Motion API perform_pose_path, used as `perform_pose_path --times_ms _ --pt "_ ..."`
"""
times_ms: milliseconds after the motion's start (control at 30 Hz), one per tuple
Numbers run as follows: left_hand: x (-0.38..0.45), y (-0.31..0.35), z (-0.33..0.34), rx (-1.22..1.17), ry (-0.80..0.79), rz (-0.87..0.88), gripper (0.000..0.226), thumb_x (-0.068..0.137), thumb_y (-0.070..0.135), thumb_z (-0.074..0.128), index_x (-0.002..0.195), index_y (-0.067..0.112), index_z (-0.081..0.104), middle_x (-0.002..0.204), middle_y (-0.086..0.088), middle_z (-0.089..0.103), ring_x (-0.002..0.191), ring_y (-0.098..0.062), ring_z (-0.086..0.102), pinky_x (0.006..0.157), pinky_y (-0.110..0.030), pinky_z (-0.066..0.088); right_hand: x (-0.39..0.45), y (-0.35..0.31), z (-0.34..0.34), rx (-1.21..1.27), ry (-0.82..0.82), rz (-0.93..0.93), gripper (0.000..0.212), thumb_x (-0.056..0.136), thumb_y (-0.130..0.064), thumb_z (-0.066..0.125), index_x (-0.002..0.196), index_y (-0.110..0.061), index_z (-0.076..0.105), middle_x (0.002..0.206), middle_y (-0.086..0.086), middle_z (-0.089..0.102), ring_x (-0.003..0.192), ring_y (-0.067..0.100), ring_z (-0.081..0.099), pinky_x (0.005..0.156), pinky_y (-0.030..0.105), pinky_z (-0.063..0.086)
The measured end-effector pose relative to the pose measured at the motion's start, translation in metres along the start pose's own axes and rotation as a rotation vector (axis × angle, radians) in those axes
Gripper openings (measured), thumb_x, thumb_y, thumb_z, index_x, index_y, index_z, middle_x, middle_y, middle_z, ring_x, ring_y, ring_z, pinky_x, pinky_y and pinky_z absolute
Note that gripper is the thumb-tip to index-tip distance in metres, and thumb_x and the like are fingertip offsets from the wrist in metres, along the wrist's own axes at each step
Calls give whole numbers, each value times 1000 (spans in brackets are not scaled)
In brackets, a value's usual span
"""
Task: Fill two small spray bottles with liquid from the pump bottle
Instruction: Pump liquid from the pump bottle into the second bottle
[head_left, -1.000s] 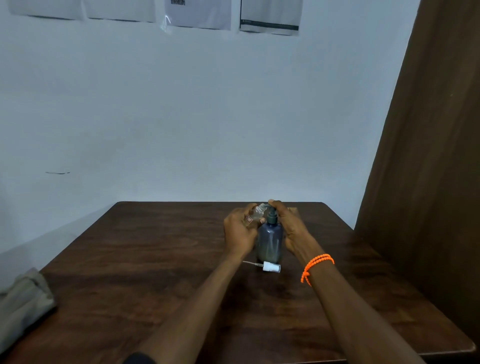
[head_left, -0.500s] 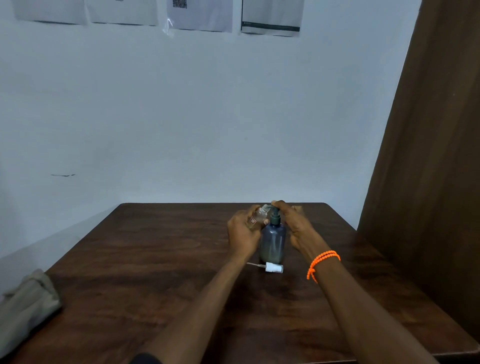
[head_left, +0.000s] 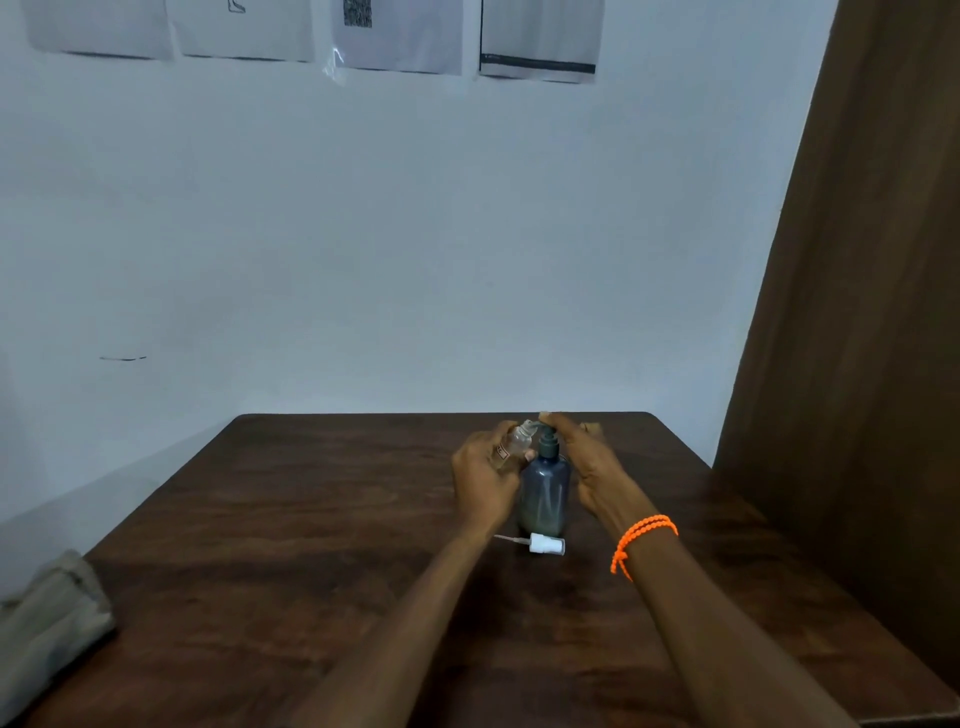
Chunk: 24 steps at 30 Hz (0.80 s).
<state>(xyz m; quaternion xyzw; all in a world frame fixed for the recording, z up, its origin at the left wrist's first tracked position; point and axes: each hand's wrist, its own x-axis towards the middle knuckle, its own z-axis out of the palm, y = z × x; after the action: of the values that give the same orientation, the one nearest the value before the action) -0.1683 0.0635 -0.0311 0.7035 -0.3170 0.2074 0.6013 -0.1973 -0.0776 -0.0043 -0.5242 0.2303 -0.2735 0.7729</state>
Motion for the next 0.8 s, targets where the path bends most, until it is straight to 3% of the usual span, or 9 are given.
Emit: perform_pose_path --times_ms 67,167,267,333,467,533,633,733,800 --pt "0 0 0 -14 -14 0 28 80 17 86 107 24 78 85 3 72 76 -10 67 67 -18 49 1 -4 -2 -13 20 -4 52 85 -10 87 117 -1 47 115 30 63 75 28 70 42 28 56" --pt "0 2 0 -9 -12 -17 31 80 16 86 109 24 79 88 4 73 79 -9 68 67 -13 47 -4 1 -5 1 47 -9 55 85 -15 89 107 -15 38 111 24 57 92 31 66 42 29 56" --pt "-2 6 -1 -1 -16 -31 30 80 17 85 108 24 78 87 3 72 78 -11 67 68 -22 50 -3 -1 -5 -77 59 -27 53 85 -18 89 98 -15 37 107 18 53 88 24 61 42 26 53" --pt "-1 8 -2 -14 -12 -22 29 80 18 85 107 25 78 85 3 72 77 -12 67 69 -25 51 0 -8 -3 -109 59 -35 52 83 -20 90 95 -16 39 106 18 55 87 24 60 51 31 56" --pt "0 6 -1 -5 -5 -8 29 78 15 85 104 24 78 84 3 72 77 -13 67 69 -26 51 3 5 -6 -45 47 1 57 83 -20 91 107 -16 40 109 25 60 96 32 66 47 31 58" --pt "-2 7 -2 4 4 1 29 77 12 85 104 23 78 84 5 72 77 -14 67 70 -27 51 0 6 -8 -76 45 -12 54 86 -20 88 106 -15 38 104 18 56 92 26 63 46 28 56" --pt "-1 6 -1 -14 5 8 28 79 13 84 104 23 79 83 6 72 76 -10 66 67 -22 49 7 -3 -8 -91 50 -16 53 85 -21 88 109 -8 44 100 15 58 84 20 63 55 33 55" --pt "2 4 0 3 -1 -14 29 78 15 84 106 23 79 85 4 73 78 -12 67 70 -25 50 5 4 -5 -112 30 -7 87 63 -38 100 120 5 51 119 27 69 93 30 73 54 34 61" --pt "0 3 1 10 2 -19 30 78 12 84 106 22 79 86 4 74 78 -13 68 70 -26 52 1 4 -5 -124 41 -38 67 73 -35 97 107 -8 46 107 22 65 83 23 72 50 29 58"
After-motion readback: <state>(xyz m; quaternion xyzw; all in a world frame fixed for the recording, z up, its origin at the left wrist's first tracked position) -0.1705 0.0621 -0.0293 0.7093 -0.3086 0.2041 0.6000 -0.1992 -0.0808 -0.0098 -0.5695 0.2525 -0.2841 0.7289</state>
